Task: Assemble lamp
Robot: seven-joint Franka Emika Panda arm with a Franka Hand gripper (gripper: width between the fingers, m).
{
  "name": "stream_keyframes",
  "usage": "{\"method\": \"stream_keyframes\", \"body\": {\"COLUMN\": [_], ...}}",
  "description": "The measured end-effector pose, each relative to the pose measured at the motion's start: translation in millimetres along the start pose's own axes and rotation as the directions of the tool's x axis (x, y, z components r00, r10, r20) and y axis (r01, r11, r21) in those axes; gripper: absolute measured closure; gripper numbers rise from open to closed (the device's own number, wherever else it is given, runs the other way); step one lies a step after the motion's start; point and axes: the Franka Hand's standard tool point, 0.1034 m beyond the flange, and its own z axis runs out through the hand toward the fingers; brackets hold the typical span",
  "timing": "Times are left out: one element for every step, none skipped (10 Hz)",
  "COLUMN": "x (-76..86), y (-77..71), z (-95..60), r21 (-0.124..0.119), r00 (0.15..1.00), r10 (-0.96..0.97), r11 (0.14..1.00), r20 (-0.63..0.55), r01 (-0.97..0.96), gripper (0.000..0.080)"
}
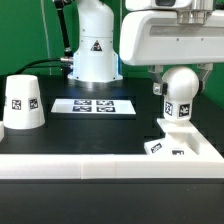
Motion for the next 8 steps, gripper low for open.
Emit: {"method": "stream_keyframes", "body": {"x": [4.2, 3.2, 3.1, 2.8, 2.5, 2.3, 1.8, -1.4], "y": [0.3, 1.7, 2.2, 3.6, 4.8, 6.0, 6.3, 6.1], "z": [-0.3, 0.4, 0.4, 0.6, 0.6, 0.7, 0.6, 0.5], "r21": [-0.005, -0.002, -0.001, 0.0, 0.002, 0.003, 0.006, 0.004], "r00": [0.999, 0.996, 0.991, 0.979, 0.962, 0.943, 0.912, 0.815], "r10": [-0.003, 0.082, 0.13, 0.202, 0.272, 0.331, 0.408, 0.579], "r11": [1.0, 0.997, 0.991, 0.979, 0.962, 0.943, 0.913, 0.815], "r20": [-0.034, -0.034, -0.034, -0.033, -0.033, -0.033, -0.03, -0.013], "r01": [0.003, -0.082, -0.13, -0.202, -0.272, -0.331, -0.408, -0.579], "gripper": [0.022, 0.022, 0.0219, 0.0219, 0.0219, 0.0219, 0.0219, 0.0219]}}
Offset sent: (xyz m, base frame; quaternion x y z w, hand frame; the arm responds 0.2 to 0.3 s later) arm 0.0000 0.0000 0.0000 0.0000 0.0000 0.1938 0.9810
